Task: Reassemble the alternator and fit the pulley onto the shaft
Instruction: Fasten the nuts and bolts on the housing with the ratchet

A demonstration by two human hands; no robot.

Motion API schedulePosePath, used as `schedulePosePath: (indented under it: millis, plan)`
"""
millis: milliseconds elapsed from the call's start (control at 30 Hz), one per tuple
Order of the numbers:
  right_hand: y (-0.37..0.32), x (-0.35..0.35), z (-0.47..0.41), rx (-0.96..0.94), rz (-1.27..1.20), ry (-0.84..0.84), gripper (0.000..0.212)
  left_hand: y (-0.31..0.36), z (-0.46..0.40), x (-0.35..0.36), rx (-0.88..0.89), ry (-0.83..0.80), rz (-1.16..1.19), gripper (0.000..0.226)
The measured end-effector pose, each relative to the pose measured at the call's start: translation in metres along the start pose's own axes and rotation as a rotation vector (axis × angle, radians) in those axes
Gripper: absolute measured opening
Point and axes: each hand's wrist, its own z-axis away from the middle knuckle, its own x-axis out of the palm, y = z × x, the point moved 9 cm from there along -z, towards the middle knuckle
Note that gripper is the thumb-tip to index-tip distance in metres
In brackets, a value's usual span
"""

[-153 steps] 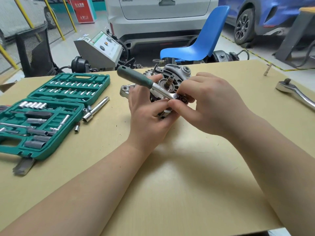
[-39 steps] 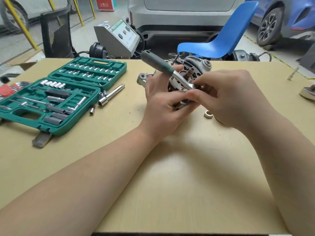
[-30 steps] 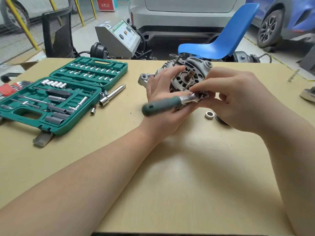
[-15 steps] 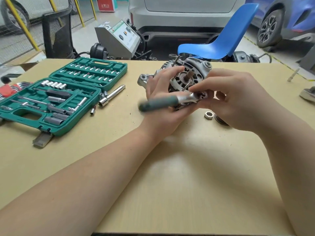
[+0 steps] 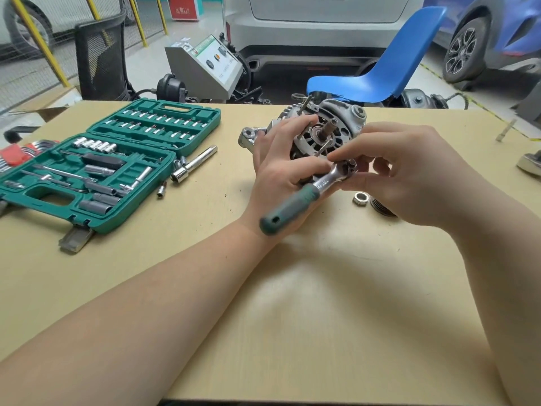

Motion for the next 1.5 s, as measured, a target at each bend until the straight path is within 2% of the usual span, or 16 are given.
schedulePosePath:
  millis: [100,233,333,433,533,667,767,833,1067,1167,1333,1400,1500]
  plan:
    - [0.002,-0.002,0.000,0.013,-0.009,0.049,0.026,0.004,0.000,-0.003,0.015,0.027,0.008,0.021]
    - [0.004,-0.003,0.000,0.054,-0.003,0.122,0.025,-0.002,0.001,-0.002,-0.032,0.026,0.008,0.017]
    - [0.005,-0.005,-0.002,0.045,-0.022,0.093,0.026,-0.001,0.000,-0.003,-0.024,0.024,-0.005,0.018]
    - [0.000,-0.003,0.000,-0.020,-0.007,0.037,0.029,-0.001,0.000,-0.004,-0.022,0.038,0.000,0.031]
    - [-0.006,-0.003,0.002,-0.070,0.035,0.018,0.028,0.001,0.001,0.000,-0.004,0.015,-0.037,0.018]
    - [-0.005,-0.005,0.000,-0.015,0.087,0.102,0.024,0.002,0.001,-0.003,-0.009,0.020,-0.012,0.012]
    - [-0.005,-0.004,-0.001,0.024,0.108,0.140,0.031,-0.001,0.002,-0.002,-0.062,0.015,0.004,0.017]
    - [-0.001,-0.005,-0.002,0.027,0.086,0.129,0.025,-0.003,0.001,0.000,-0.080,0.011,0.003,0.018]
    - [-0.004,0.001,0.001,-0.065,0.057,0.004,0.024,-0.004,0.001,-0.001,-0.006,0.023,-0.028,0.016]
    - [-0.003,-0.001,0.001,-0.044,0.073,0.044,0.025,-0.004,0.000,-0.003,-0.013,0.029,0.001,0.025]
    - [-0.003,-0.003,-0.002,-0.001,0.107,0.123,0.030,-0.002,0.002,-0.002,-0.013,0.006,0.038,0.011]
    - [0.000,-0.003,-0.002,-0.009,0.084,0.100,0.025,-0.004,0.002,-0.002,-0.015,0.010,0.034,0.014]
    - [-0.001,0.000,0.000,-0.050,0.057,0.042,0.027,-0.006,-0.001,-0.004,-0.007,0.039,0.041,0.030]
